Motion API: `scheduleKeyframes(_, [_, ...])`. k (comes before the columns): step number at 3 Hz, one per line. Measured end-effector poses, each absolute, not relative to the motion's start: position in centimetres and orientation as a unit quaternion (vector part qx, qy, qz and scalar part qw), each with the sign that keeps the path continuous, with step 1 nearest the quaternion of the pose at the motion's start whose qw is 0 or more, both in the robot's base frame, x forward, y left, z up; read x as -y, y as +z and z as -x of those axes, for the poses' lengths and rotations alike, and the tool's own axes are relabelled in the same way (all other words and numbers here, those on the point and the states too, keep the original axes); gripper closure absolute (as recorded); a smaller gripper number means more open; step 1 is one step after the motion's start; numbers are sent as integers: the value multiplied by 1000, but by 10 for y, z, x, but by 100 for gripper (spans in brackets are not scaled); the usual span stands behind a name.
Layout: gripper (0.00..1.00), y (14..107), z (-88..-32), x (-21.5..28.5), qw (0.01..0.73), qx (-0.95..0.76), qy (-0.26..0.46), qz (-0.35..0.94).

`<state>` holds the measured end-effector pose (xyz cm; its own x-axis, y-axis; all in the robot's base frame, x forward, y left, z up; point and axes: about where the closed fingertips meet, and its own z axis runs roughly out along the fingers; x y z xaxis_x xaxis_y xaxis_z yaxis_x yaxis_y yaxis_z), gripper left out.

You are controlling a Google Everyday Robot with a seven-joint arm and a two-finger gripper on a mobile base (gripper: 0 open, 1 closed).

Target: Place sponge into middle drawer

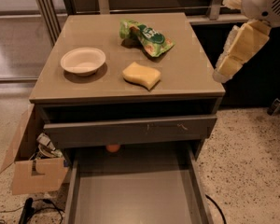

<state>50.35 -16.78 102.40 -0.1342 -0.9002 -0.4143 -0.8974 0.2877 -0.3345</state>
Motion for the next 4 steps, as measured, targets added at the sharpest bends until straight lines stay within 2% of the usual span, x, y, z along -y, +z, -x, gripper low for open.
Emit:
scheduleKeyframes(1, [0,1024,-503,168,277,-753,-3,597])
scheduleKeyframes(3, [0,1005,-511,145,388,-796,110,450])
scheduleKeyframes(4, [0,998,-534,126,414,-787,128,439])
